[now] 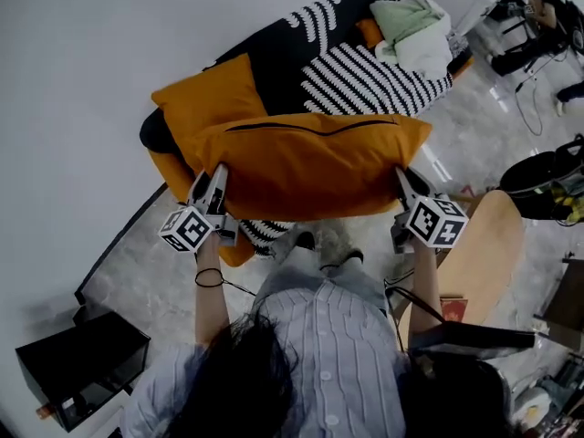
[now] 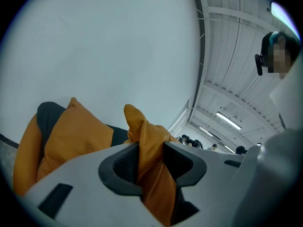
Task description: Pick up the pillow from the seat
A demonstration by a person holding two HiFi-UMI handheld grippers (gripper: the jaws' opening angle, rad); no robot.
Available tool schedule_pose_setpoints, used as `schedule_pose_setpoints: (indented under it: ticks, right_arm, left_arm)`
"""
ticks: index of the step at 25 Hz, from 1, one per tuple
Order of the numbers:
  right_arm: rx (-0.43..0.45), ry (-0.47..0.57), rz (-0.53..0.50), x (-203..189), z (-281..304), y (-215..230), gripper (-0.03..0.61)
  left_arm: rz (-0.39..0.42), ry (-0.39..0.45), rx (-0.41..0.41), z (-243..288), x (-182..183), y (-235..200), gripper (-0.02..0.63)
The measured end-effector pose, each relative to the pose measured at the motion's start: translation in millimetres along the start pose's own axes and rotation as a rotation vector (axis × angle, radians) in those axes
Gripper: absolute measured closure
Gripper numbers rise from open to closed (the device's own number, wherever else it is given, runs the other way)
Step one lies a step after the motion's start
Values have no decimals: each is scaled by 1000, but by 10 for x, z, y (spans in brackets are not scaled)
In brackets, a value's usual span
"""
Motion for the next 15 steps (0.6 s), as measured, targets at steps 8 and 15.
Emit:
schedule_pose_setpoints:
  ticks: [8, 15]
  right_arm:
    - [-23, 43, 14, -55, -486, -35, 526]
    - [-33, 109, 35, -183, -1132, 31, 526]
  left_arm:
    - [4, 12, -36, -239, -97, 292, 459]
    - [32, 20, -79, -570, -290, 736, 459]
Point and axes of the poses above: the fingertips, and each gripper's own axes: z forward along the fingers, y to its right, x out of its top, the point moved 4 cm from there along -z, backward along the fingers, and after that the axes turned 14 degrees about x, right-handed, at the moved point
